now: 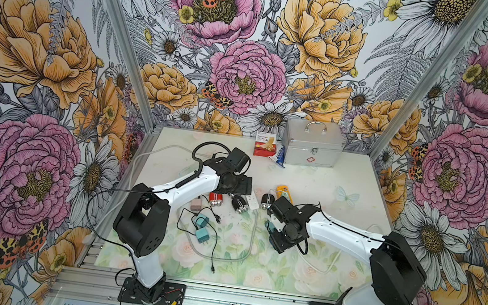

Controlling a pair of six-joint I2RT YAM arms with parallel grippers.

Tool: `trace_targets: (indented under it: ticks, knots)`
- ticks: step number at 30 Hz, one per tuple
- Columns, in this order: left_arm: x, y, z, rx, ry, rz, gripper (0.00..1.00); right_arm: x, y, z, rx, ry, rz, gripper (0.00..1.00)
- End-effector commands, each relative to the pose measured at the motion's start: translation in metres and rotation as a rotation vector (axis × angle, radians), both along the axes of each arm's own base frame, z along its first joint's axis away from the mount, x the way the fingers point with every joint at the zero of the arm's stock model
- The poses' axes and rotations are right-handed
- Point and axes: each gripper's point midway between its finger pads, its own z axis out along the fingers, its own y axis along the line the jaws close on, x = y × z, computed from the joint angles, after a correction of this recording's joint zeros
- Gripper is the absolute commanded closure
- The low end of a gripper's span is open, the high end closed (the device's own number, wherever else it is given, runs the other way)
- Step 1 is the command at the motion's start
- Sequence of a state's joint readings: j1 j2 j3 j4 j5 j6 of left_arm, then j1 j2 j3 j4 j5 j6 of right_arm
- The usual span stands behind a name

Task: Unplug the electric shaver
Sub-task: Pick up the electric shaver from the center of the board.

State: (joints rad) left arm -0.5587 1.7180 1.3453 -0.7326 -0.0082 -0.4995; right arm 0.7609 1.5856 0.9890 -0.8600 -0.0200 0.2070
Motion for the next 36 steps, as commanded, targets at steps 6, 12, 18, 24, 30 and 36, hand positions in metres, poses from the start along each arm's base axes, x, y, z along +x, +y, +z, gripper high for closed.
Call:
trace_targets:
  ticks: [6,12,18,24,30,36]
  knots:
    - [0.005,0.005,0.02,-0.051,-0.061,0.04,0.11,0.012,0.01,-0.015,-0.029,-0.003,0.043,0.36]
    - [0.004,0.005,0.016,-0.067,-0.053,0.046,0.11,0.013,0.012,-0.022,-0.045,0.004,0.045,0.36]
    - [-0.001,0.001,0.015,-0.12,-0.035,0.057,0.11,0.013,0.018,-0.028,-0.052,0.012,0.045,0.42]
    - [-0.014,-0.006,0.014,-0.298,0.036,0.131,0.11,0.009,0.024,-0.009,0.027,-0.002,0.008,0.56]
    - [-0.035,-0.021,0.017,-0.457,0.084,0.178,0.12,-0.008,0.039,0.023,0.204,0.007,0.032,0.61]
    - [-0.052,-0.042,0.019,-0.571,0.121,0.166,0.13,-0.022,0.048,0.027,0.277,0.068,0.05,0.65]
